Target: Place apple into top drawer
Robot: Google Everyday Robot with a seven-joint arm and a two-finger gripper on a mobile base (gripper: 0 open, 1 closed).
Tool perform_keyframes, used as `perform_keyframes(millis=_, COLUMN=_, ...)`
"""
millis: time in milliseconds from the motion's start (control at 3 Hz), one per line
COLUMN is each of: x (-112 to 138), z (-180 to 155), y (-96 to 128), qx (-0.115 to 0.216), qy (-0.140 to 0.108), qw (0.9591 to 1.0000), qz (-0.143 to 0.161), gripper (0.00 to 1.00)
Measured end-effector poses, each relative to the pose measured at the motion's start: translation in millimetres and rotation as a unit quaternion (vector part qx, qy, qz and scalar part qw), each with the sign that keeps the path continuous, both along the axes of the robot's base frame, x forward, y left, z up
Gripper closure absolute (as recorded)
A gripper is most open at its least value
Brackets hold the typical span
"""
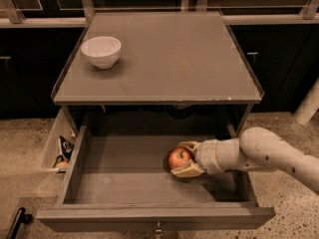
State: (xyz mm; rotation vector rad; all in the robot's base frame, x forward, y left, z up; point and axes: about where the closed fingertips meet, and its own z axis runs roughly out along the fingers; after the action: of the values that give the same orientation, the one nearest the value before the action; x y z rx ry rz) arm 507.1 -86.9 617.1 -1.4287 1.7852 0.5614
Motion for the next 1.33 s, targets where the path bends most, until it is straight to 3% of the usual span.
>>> perform_keyframes(millis=1000, x=0, z=0, y=0, qx=0.000, qy=0.000, qw=1.0000, qz=0.000, gripper=0.12)
perform_keyframes(millis=1333, x=-1, z=14, y=-2, qx=0.006, qy=-0.006, qw=0.9999, qz=0.008, gripper=0.00)
